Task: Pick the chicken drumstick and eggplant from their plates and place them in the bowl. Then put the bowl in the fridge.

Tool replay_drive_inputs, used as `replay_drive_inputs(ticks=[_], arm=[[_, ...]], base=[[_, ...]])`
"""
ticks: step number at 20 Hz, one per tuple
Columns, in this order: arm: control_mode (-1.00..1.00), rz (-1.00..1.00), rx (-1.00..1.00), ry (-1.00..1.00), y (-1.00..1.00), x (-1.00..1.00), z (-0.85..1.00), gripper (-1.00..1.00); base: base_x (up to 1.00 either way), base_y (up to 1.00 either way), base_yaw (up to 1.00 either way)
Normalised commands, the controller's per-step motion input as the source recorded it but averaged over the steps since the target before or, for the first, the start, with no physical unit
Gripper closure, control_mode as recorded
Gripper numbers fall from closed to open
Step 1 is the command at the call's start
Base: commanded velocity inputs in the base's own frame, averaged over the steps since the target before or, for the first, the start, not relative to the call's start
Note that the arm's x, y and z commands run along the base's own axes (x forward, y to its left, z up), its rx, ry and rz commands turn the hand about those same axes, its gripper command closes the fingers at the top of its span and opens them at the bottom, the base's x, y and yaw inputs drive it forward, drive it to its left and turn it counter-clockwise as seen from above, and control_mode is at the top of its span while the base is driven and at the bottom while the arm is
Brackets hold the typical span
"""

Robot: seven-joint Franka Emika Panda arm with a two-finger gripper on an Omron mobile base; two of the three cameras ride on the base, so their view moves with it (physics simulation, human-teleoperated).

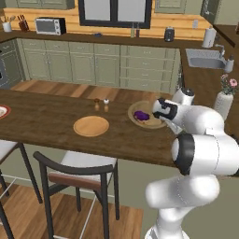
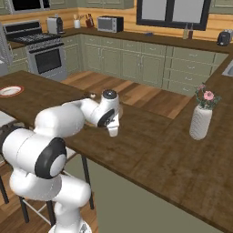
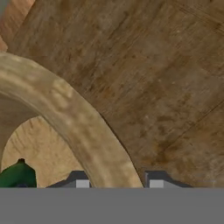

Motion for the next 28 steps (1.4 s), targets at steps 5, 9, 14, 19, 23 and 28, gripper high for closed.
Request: replay_drive_inputs(ticks=[5,9,14,19,23,28], arm=[[-1.00,-0.34,0.01,0.00,0.07,-0.67,0.63,1.00],[-1.00,-0.48,0.09,-0.03,0.16,-0.72,0.60,1.00],[-1.00,-0.14,0.15,-0.07,0.00,-0.93,0.91,1.00],[-1.00,0.05,0.00,-0.12,0.25,-0.85,0.91,1.00],[-1.00,0.00,0.02,-0.04,0.11,-0.96,0.75,1.00],[1.00,0.00,0.06,0.00,0.00,-0.40,0.23,1.00]], base=[[0.00,0.00,0.00],[0.00,0.00,0.00],[0.00,0.00,0.00],[0.00,0.00,0.00],[0.00,0.00,0.00],[-0.60,0.08,-0.01]])
